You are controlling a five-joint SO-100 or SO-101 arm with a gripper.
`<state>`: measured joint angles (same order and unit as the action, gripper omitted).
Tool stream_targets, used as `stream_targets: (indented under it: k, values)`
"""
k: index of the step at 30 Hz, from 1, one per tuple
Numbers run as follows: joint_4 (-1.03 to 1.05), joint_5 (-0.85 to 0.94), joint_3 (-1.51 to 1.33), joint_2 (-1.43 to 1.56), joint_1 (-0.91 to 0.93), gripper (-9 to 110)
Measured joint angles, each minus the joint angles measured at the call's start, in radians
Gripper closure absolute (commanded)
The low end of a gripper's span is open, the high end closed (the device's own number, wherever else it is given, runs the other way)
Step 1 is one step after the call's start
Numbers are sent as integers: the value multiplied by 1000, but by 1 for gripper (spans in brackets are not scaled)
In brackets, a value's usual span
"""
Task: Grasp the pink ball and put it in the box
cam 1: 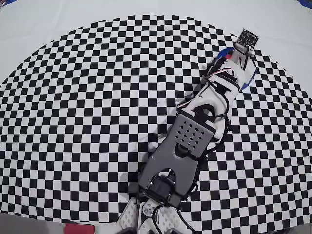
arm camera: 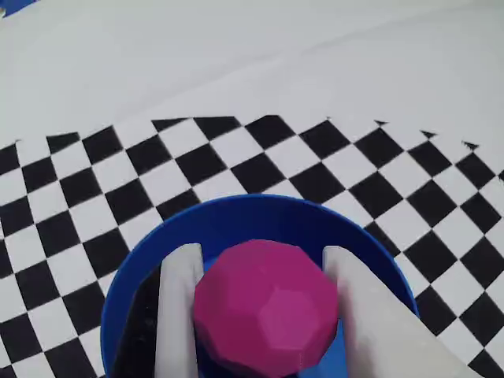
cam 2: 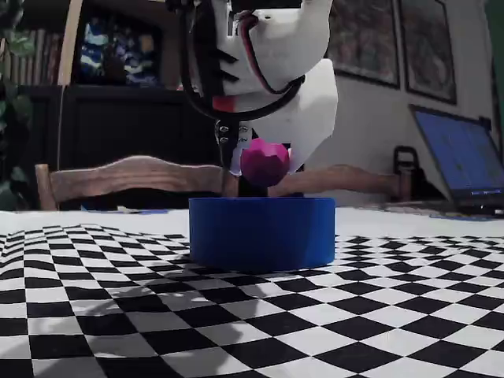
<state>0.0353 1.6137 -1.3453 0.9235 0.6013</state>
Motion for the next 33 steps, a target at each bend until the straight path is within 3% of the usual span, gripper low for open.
stream_targets:
  k: [33]
  values:
    - [0, 0, 25, -48, 6, 101]
